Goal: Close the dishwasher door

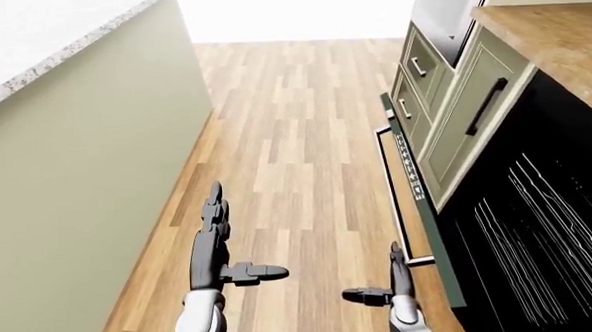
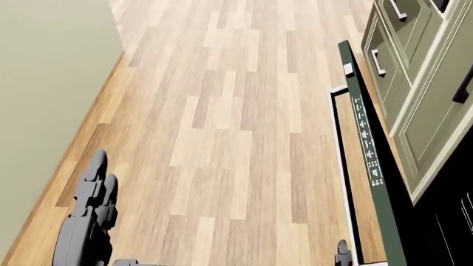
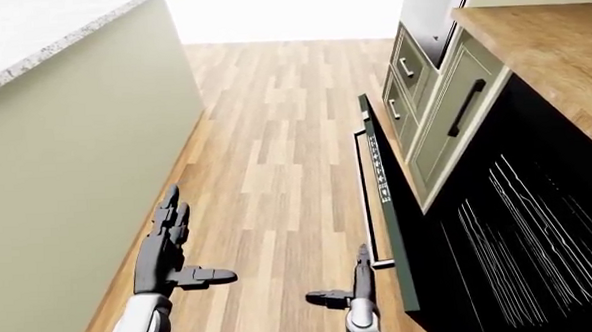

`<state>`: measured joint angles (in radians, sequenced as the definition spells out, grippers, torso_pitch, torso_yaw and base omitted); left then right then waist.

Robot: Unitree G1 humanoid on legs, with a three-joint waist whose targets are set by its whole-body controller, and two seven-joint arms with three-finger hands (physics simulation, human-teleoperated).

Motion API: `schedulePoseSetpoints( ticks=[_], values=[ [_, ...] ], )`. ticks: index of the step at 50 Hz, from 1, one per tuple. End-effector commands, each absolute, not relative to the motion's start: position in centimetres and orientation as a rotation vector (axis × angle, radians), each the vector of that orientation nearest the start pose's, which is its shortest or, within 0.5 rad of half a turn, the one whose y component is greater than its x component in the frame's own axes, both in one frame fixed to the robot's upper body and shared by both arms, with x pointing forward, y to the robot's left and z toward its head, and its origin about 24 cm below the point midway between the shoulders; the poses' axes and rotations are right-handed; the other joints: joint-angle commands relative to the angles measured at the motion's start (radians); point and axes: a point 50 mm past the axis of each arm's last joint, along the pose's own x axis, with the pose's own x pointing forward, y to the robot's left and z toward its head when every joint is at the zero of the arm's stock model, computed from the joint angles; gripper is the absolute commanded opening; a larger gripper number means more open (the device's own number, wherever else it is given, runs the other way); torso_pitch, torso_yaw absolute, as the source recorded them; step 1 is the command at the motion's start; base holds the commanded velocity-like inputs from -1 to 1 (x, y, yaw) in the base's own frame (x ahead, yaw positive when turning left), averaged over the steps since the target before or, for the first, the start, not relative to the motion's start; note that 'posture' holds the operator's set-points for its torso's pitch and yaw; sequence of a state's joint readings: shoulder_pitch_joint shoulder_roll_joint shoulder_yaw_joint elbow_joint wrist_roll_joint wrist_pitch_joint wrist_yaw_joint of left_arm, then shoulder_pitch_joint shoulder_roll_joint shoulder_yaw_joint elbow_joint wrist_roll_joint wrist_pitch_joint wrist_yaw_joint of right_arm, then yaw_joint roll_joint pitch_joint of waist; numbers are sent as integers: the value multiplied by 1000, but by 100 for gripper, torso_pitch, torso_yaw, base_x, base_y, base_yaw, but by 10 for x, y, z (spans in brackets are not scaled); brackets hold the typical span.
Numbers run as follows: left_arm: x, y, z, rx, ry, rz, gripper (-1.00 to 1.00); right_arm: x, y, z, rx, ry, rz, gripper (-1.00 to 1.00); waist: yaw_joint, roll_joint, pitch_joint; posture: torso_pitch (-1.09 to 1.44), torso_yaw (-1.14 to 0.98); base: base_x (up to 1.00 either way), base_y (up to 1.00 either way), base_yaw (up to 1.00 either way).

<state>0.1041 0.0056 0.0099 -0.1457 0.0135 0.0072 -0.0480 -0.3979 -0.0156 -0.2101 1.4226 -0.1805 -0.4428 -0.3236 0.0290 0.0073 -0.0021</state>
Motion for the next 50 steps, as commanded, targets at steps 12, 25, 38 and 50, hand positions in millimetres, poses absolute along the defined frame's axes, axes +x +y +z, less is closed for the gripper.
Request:
schedulePoseSetpoints(
  ticks=[12, 25, 38, 50],
  values=[
    [236, 156, 67, 27, -124, -13, 100, 249, -189, -85, -191, 461, -482, 100, -9, -7, -17, 0, 0, 0, 0, 0],
    [236, 156, 66, 26, -123, -13, 100, 248, -195, -83, -244, 457, -548, 100, -7, -8, -15, 0, 0, 0, 0, 0],
    [237, 156, 67, 26, -123, -14, 100, 248, -201, -81, -285, 454, -600, 100, -5, -7, -15, 0, 0, 0, 0, 0],
    [237, 156, 68, 26, -124, -13, 100, 246, -210, -79, -289, 434, -626, 100, -5, -11, -16, 0, 0, 0, 0, 0]
  ],
)
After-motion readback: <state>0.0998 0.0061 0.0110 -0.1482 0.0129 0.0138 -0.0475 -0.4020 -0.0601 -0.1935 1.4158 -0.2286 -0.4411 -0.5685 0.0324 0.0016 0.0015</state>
